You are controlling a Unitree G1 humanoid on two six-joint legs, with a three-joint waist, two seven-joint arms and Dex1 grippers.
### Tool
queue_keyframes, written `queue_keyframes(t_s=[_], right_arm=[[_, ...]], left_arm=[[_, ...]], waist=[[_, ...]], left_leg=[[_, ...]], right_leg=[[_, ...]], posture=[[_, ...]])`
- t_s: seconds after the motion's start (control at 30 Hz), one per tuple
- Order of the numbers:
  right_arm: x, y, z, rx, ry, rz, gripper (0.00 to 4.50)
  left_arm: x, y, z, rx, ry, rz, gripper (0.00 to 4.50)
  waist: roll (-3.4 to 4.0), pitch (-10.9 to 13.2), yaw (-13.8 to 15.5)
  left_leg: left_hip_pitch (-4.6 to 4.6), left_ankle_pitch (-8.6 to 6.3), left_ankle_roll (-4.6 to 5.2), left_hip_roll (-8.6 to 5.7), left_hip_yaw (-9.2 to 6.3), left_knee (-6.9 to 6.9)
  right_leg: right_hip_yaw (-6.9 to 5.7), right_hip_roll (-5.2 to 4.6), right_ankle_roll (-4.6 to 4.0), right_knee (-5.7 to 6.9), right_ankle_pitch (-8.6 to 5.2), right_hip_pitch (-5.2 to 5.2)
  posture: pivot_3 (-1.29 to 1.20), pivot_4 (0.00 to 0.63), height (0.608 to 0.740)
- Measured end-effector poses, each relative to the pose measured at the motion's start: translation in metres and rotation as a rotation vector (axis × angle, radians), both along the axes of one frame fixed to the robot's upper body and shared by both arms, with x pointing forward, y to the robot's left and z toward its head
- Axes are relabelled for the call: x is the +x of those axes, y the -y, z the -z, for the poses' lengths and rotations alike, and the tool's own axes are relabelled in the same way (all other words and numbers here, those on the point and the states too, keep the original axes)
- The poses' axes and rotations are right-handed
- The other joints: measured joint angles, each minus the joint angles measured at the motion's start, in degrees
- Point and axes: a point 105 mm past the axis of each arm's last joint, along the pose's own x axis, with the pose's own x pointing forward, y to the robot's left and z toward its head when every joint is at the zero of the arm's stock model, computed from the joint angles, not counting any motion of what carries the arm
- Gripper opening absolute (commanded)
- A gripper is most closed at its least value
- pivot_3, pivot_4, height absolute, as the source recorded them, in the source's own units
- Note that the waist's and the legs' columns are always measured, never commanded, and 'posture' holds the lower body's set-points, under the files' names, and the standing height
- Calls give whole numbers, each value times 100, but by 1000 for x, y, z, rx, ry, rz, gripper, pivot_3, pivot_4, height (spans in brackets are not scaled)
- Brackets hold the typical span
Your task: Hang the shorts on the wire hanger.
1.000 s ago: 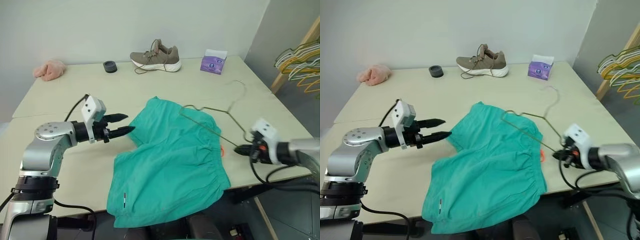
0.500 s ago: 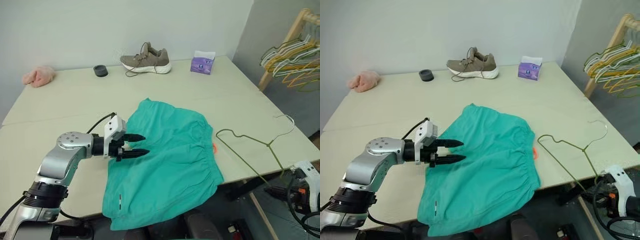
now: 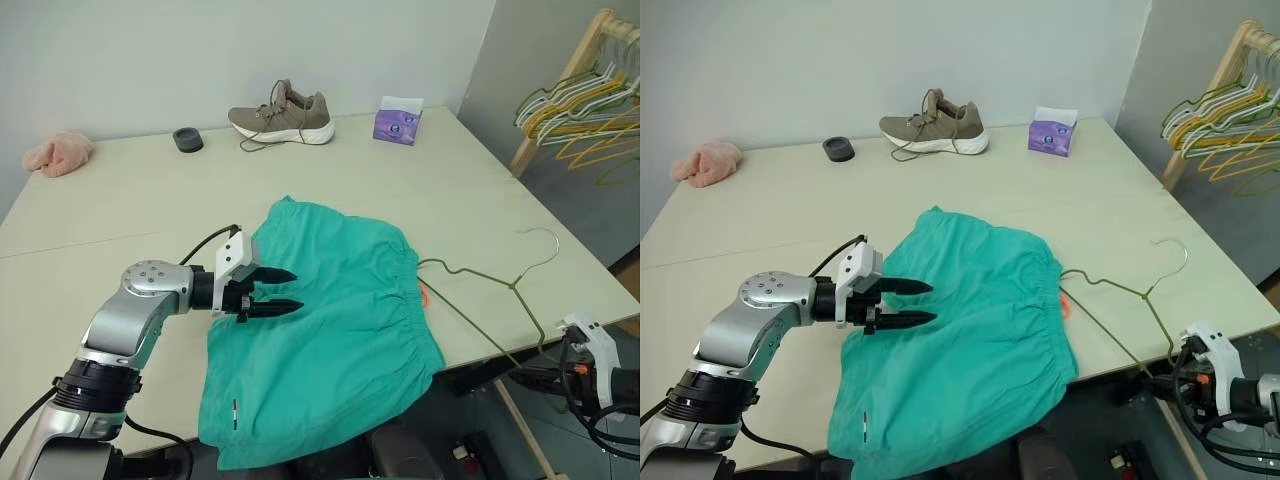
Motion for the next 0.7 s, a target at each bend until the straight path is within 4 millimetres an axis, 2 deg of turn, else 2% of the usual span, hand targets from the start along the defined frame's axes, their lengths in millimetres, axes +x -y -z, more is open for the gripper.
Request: queue_keyframes(t_s=[0.3,0.7], right_arm=[[14,-12,-15,37,46,-72,0],[0,-24,-11,-41,41,-274,0]], left_arm=[[1,-2,2,7,9,-21,2925],[0,-9,3,25,20,-51,2925]], waist=[[-22,18,7],[-36,32,67]], left_leg=[[0,0,0,3,-3,-2],[0,0,-1,3,-1,-2]], right_leg=[[-3,1,0,2,0,-1],[-5,-6,1,0,0,-2]], posture=[[-261,128,740],[-249,127,740]])
